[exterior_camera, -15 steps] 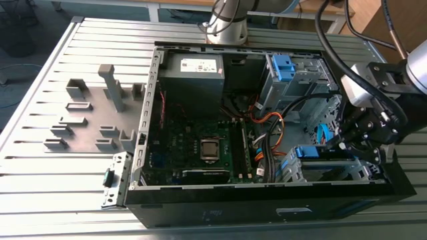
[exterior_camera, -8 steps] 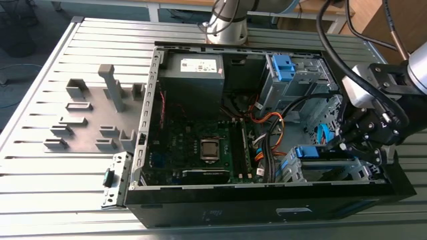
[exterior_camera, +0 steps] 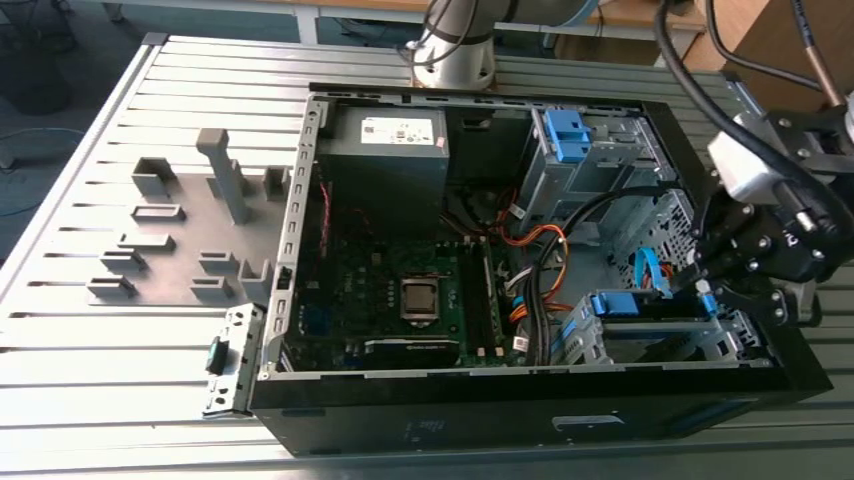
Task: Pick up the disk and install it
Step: 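Insert the second disk wire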
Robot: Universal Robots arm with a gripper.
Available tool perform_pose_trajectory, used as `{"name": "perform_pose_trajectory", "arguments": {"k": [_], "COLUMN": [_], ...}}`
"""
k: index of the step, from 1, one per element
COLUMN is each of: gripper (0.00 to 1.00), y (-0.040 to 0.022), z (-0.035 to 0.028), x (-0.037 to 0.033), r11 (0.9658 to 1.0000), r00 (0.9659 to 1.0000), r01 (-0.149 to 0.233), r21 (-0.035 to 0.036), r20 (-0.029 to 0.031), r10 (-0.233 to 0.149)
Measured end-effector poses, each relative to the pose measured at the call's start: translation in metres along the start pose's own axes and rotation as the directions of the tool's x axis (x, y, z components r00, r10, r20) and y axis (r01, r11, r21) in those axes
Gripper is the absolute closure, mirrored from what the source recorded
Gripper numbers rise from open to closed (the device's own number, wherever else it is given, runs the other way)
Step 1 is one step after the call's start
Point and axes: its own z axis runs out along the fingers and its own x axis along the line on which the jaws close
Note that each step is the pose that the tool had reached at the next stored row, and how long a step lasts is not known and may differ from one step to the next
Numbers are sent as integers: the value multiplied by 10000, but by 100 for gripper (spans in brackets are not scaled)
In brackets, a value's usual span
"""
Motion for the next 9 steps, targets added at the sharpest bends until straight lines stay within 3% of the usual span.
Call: {"name": "perform_pose_trajectory", "arguments": {"k": [3, 4, 9], "gripper": [89, 89, 89], "y": [-23, -41, -44], "z": [-72, -163, -185], "x": [-8, -17, -20], "r11": [10000, 10000, 10000], "r00": [10000, 10000, 10000], "r01": [0, -1, -3], "r21": [-4, -22, -34], "r20": [2, 2, 1], "r10": [0, 1, 3]}}
